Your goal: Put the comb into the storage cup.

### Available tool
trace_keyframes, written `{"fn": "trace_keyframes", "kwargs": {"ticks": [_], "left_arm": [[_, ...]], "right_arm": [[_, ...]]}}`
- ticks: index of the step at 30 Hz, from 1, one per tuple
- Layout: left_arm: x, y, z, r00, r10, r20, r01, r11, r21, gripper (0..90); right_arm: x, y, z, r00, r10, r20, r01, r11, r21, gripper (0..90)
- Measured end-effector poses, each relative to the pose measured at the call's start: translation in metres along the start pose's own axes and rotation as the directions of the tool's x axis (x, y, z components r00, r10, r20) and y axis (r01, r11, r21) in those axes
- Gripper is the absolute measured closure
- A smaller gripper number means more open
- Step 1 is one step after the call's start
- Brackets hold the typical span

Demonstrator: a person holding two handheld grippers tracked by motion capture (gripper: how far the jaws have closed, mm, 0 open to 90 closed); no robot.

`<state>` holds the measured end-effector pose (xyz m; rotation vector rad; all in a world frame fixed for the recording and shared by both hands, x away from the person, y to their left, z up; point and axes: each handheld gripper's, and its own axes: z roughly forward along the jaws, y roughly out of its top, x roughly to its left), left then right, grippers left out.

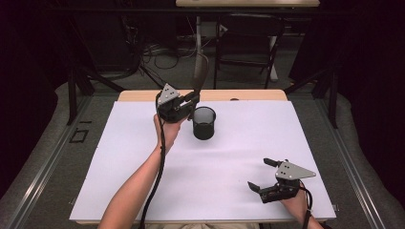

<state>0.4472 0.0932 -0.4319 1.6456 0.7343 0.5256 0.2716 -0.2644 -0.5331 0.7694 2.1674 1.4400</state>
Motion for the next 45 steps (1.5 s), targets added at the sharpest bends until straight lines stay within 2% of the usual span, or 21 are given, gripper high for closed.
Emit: {"fn": "trace_keyframes", "kwargs": {"ticks": [10,21,39,45], "left_arm": [[-0.003,0.003,0.009,1.0000,0.000,0.008,0.000,1.0000,-0.006,72.6],[-0.006,0.006,0.017,1.0000,0.002,0.009,-0.002,0.9994,-0.034,72.6],[-0.003,-0.001,0.028,1.0000,0.003,-0.003,-0.004,0.9978,-0.067,72.6],[-0.001,-0.004,0.032,1.0000,-0.001,-0.006,0.001,0.9982,-0.060,72.6]], "right_arm": [[-0.001,0.000,0.000,1.0000,0.005,-0.002,-0.005,1.000,0.002,0.2],[0.000,0.000,0.000,1.0000,0.002,-0.004,-0.002,1.000,0.001,0.2],[0.000,0.000,0.000,1.0000,0.004,-0.006,-0.004,1.000,0.002,0.2],[0.000,0.000,0.000,1.0000,0.003,-0.007,-0.003,1.000,0.001,0.2]]}}
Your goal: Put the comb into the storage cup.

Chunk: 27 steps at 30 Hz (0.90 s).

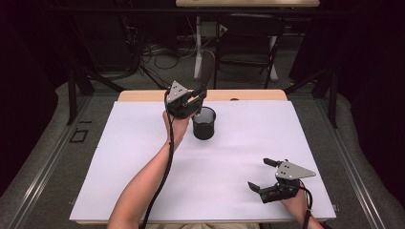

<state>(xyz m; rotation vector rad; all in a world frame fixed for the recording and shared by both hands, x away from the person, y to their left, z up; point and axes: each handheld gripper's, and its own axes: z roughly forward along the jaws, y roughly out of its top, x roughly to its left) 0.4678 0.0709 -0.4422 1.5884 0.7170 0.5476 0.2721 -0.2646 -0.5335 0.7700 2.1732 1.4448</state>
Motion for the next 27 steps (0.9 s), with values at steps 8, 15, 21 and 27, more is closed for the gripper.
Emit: {"fn": "trace_keyframes", "kwargs": {"ticks": [8,15,21,27], "left_arm": [[0.003,-0.004,0.004,1.0000,-0.002,-0.005,0.002,1.0000,0.000,72.6],[0.005,-0.007,0.006,0.9999,-0.011,-0.006,0.011,0.9999,-0.001,72.6],[0.006,-0.011,0.010,0.9998,-0.020,-0.004,0.020,0.9998,0.006,72.6],[0.006,-0.014,0.013,0.9996,-0.029,-0.003,0.029,0.9995,0.013,72.6]], "right_arm": [[0.000,0.000,0.000,1.0000,0.001,0.000,-0.001,1.000,0.001,0.3],[0.000,0.000,0.000,1.0000,0.000,-0.002,0.000,1.000,0.001,0.3],[0.000,0.000,0.000,1.0000,0.002,-0.003,-0.002,1.000,0.002,0.3],[0.000,0.000,0.000,1.0000,0.003,-0.004,-0.003,1.000,0.001,0.3]]}}
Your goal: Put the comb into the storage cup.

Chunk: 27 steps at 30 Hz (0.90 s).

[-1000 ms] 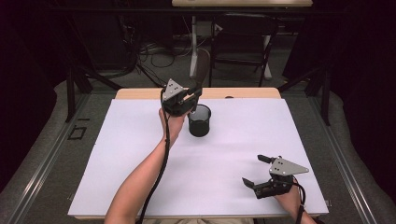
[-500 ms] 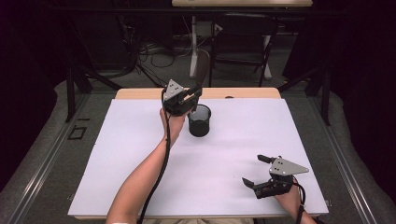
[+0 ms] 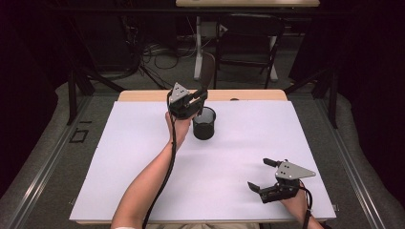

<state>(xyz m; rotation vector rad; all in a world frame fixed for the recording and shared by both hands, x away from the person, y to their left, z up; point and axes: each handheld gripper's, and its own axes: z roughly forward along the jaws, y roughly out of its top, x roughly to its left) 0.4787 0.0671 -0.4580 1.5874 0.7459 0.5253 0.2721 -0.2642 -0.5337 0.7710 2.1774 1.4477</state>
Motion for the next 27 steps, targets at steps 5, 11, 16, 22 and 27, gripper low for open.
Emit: {"fn": "trace_keyframes", "kwargs": {"ticks": [5,11,16,22,27], "left_arm": [[0.000,-0.001,0.001,1.0000,0.007,0.005,-0.007,1.0000,0.003,72.6],[0.000,-0.003,0.003,0.9999,0.007,0.009,-0.007,0.9999,0.009,72.6],[-0.001,-0.006,0.007,0.9998,0.007,0.020,-0.007,0.9998,0.019,72.6],[-0.002,-0.010,0.010,0.9996,-0.015,0.022,0.015,0.9997,0.018,72.6],[0.000,-0.012,0.012,0.9997,-0.016,0.018,0.015,0.9994,0.031,72.6]], "right_arm": [[0.000,0.000,0.000,1.0000,0.001,0.001,-0.001,1.000,-0.001,0.3],[0.000,0.000,0.000,1.0000,0.000,0.000,0.000,1.000,0.000,0.3],[0.000,0.000,-0.001,1.0000,-0.004,0.004,0.004,1.000,-0.005,0.3],[0.000,0.000,-0.001,1.0000,-0.005,0.001,0.005,1.000,-0.005,0.3],[0.000,0.000,-0.001,1.0000,-0.003,-0.002,0.003,1.000,-0.006,0.3]]}}
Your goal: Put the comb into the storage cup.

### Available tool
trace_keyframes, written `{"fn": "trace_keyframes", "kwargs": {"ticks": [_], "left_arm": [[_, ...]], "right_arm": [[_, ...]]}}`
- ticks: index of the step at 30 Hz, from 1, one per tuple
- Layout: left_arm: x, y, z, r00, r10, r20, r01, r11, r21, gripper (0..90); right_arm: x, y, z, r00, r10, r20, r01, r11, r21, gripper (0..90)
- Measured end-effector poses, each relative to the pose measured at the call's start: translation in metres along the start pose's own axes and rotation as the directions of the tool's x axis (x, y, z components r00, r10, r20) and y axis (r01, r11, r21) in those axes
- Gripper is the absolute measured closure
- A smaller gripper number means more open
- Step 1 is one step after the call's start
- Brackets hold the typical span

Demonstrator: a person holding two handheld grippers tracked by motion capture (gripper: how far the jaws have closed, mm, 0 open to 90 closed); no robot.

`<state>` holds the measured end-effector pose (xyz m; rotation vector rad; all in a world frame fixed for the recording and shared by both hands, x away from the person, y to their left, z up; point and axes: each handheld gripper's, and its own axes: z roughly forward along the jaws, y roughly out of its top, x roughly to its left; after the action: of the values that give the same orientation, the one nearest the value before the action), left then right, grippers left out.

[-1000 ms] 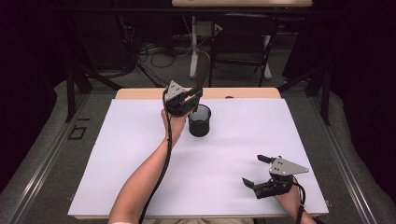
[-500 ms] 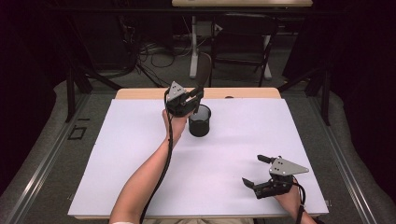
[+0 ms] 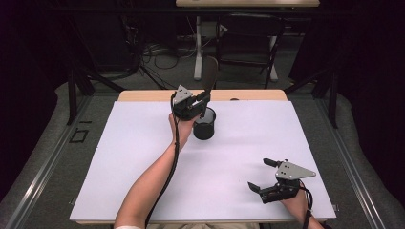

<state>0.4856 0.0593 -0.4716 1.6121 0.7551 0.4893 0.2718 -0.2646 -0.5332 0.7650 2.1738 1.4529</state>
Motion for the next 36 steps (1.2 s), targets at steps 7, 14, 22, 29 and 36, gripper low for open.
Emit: {"fn": "trace_keyframes", "kwargs": {"ticks": [7,14,22,29,36], "left_arm": [[-0.001,-0.004,0.006,0.9999,0.013,0.007,-0.014,0.9991,0.039,72.6],[-0.001,-0.007,0.009,0.9998,0.020,0.011,-0.020,0.9975,0.068,72.6],[-0.001,-0.009,0.012,0.9990,0.039,0.021,-0.041,0.9940,0.101,72.6],[-0.003,-0.009,0.013,0.9982,0.053,0.027,-0.056,0.9902,0.128,72.6],[-0.002,-0.010,0.015,0.9979,0.060,0.026,-0.063,0.9876,0.144,72.6]], "right_arm": [[0.001,0.000,0.000,1.0000,0.001,-0.001,-0.001,1.000,0.002,0.3],[0.000,0.000,-0.001,1.0000,0.000,-0.003,0.000,1.000,-0.001,0.3],[0.000,0.000,0.000,1.0000,0.001,-0.004,-0.001,1.000,0.000,0.3],[0.000,0.000,-0.001,1.0000,0.002,-0.002,-0.002,1.000,0.003,0.3],[0.000,0.000,0.000,1.0000,0.000,-0.004,0.000,1.000,0.001,0.3]]}}
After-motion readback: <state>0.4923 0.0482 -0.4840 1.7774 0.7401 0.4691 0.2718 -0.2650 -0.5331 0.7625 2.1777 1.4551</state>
